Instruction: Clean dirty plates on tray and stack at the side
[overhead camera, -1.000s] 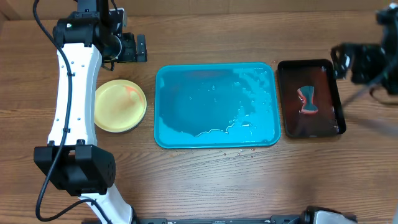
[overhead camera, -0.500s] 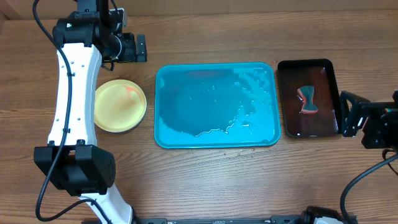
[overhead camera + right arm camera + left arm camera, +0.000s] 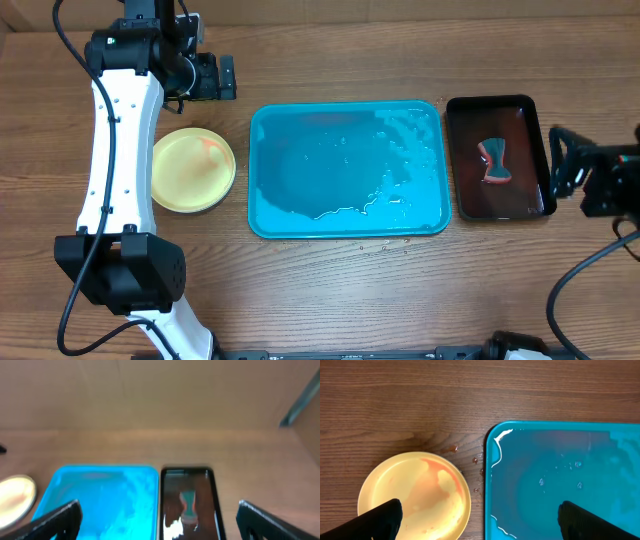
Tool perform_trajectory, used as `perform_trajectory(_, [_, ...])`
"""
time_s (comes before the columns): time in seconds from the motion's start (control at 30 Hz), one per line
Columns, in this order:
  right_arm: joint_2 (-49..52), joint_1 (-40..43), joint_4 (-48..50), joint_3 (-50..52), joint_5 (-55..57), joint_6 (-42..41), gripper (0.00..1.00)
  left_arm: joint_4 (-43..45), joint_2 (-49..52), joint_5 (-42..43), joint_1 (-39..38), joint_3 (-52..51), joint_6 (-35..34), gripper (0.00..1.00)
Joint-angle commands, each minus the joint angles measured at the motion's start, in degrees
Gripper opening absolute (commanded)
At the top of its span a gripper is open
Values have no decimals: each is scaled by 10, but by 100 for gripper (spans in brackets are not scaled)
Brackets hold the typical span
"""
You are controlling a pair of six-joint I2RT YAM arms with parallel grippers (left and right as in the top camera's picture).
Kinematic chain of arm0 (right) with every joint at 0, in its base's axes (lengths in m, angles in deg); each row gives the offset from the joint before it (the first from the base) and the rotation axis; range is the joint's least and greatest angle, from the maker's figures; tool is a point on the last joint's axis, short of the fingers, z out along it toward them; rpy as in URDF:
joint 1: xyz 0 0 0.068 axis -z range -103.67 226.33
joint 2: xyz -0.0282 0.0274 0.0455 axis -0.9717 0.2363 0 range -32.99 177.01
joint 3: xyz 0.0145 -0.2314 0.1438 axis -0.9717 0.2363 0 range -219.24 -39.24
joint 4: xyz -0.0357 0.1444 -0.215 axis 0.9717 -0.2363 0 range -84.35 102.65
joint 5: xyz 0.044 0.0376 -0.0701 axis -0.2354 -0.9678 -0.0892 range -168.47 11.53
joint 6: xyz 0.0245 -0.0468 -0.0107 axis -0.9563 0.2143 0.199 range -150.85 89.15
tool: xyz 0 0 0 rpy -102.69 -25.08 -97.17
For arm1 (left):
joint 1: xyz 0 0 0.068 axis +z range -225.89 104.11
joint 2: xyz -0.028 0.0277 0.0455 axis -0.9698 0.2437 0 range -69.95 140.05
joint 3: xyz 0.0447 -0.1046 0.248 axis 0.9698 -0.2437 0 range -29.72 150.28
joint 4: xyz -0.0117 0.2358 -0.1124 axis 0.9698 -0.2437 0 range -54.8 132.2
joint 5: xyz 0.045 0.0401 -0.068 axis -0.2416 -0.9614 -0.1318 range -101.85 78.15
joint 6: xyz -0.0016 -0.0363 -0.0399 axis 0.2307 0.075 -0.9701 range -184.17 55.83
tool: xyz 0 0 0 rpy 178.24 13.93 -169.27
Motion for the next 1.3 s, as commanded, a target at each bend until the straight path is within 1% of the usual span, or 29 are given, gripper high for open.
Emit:
perform_trajectory(0.0, [-42, 3, 66, 88, -15, -1, 100, 0, -3, 6, -2, 8, 6, 100])
perform_trajectory(0.13, [-134, -15, 245, 288, -10, -1, 100, 0, -3, 5, -2, 8, 6, 100])
perform_trajectory(0.17, [-150, -19, 275, 321, -10, -1, 100, 0, -3, 5, -2, 8, 6, 100])
perform_trajectory(0.27, [-223, -38, 418, 473, -11, -5, 100, 0, -3, 5, -2, 8, 6, 100])
perform_trajectory(0.3, [-243, -43, 454, 513, -11, -12, 100, 0, -3, 5, -2, 8, 6, 100])
perform_trajectory(0.33, [-279, -49, 515, 583, -11, -28, 100, 0, -3, 5, -2, 8, 6, 100])
perform_trajectory(0.47, [-366, -60, 647, 738, -10, -62, 100, 0, -3, 6, -2, 8, 6, 100])
perform_trajectory(0.53, [-405, -65, 695, 801, -10, -67, 100, 0, -3, 5, -2, 8, 6, 100])
perform_trajectory(0.67, [-463, -76, 742, 884, -10, -67, 100, 0, -3, 6, -2, 8, 6, 100])
perform_trajectory(0.8, [-524, -87, 746, 943, -8, -67, 100, 0, -3, 5, -2, 8, 6, 100])
perform_trajectory(0.97, [-584, -87, 747, 989, -2, -67, 100, 0, -3, 6, -2, 8, 6, 100])
perform_trajectory(1.17, [-596, -87, 761, 1027, 5, -67, 100, 0, -3, 5, -2, 8, 6, 100])
perform_trajectory(1.27, [-596, -88, 734, 1031, 14, -67, 100, 0, -3, 5, -2, 8, 6, 100])
